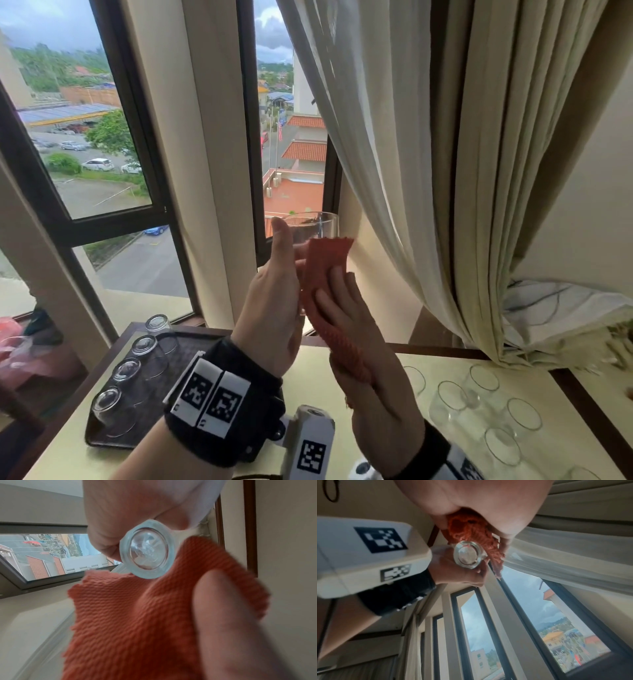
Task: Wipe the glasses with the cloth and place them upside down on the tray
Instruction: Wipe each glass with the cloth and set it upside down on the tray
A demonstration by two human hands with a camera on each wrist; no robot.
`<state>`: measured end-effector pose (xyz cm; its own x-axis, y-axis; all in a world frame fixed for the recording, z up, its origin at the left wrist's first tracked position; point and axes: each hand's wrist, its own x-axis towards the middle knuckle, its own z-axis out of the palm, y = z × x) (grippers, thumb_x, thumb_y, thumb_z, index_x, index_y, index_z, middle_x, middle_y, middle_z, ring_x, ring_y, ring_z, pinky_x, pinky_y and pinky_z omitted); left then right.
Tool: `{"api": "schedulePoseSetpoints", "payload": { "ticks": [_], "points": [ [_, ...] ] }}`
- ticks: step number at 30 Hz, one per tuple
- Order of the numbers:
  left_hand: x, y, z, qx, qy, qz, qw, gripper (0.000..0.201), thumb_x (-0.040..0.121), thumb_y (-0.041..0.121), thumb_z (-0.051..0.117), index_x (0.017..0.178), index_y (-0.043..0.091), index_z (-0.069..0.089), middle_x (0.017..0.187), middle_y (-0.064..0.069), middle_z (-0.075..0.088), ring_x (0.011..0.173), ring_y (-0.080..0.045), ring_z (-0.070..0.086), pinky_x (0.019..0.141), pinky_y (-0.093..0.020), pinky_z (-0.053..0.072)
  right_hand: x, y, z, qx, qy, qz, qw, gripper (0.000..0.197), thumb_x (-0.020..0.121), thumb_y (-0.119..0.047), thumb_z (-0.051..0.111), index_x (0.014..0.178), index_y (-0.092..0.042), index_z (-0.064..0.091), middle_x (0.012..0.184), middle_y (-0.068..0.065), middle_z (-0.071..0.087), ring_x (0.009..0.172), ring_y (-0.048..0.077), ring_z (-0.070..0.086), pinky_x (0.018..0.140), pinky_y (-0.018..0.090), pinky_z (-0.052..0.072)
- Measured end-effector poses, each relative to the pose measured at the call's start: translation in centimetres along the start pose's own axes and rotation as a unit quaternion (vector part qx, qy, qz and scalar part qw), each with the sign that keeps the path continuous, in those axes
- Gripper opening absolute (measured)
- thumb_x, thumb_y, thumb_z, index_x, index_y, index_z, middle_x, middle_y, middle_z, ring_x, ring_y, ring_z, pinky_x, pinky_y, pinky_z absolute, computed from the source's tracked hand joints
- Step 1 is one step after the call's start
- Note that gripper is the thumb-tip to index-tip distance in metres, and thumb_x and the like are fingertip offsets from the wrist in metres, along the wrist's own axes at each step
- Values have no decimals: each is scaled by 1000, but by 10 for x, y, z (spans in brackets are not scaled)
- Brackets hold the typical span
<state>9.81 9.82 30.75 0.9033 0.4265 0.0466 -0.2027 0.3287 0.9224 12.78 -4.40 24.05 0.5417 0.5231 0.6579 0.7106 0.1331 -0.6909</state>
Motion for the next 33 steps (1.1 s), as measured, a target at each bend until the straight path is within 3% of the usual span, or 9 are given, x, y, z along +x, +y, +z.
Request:
{"api": "schedulePoseSetpoints", "payload": {
  "ticks": [4,8,11,14,19,22,28,30,33],
  "points": [
    [1,-5,3,10,-3,-3,1000,85,94,75,35,122,4,71,86,-8,69,77,-17,71,71,-31,60,-1,9,-2,79,55,80,992,48,105,-31,51,150,-45,53,129,-11,66,114,0,60,93,24,51],
    [-1,-10,12,14,-22,4,1000,88,103,74,32,123,-3,69,89,-18,69,79,-30,69,79,-44,62,23,-9,-15,203,134,116,963,38,99,-23,53,134,-24,69,83,-11,69,73,9,59,68,26,50],
    [2,-12,19,0,11,17,1000,82,100,79,38,110,9,78,93,-11,68,86,-25,64,83,-39,55,33,-25,-19,166,113,56,978,42,98,-24,58,138,-38,66,116,-10,70,99,2,61,88,16,49],
    [2,-6,17,-11,15,21,1000,78,101,77,36,121,14,77,117,-9,78,108,-27,74,99,-42,55,35,-17,-6,89,41,-4,995,55,101,-17,56,153,-34,52,154,4,55,135,22,49,111,38,42],
    [9,7,5,21,-8,33,999,96,71,90,58,127,14,73,101,-12,81,89,-21,79,80,-32,62,6,6,2,62,-6,33,998,54,107,-15,55,147,-51,53,132,-12,63,132,-12,49,108,12,42],
    [13,6,3,29,-1,48,998,99,64,76,75,134,6,68,90,-15,76,86,-34,76,76,-33,65,2,-9,-5,150,49,74,985,51,96,-32,57,140,-58,58,123,-17,65,109,-3,57,89,12,46],
    [10,-10,14,3,16,45,999,76,97,76,55,131,11,72,130,-27,70,125,-39,68,116,-58,47,53,-23,-18,117,57,11,991,62,101,-7,47,146,-49,57,143,-3,64,106,-8,53,90,11,46],
    [7,-14,16,-15,14,31,999,62,106,72,43,118,23,80,123,-15,77,121,-32,72,109,-55,53,53,-26,-17,89,34,-20,995,59,101,-1,47,155,-25,51,167,-1,41,145,17,46,118,28,40],
    [7,-12,6,-41,-12,16,999,52,111,55,35,113,25,77,107,-2,83,103,-14,79,90,-35,60,47,14,3,-36,-10,-27,999,56,102,-3,50,156,-13,44,172,-16,24,162,12,12,132,34,13]
  ]
}}
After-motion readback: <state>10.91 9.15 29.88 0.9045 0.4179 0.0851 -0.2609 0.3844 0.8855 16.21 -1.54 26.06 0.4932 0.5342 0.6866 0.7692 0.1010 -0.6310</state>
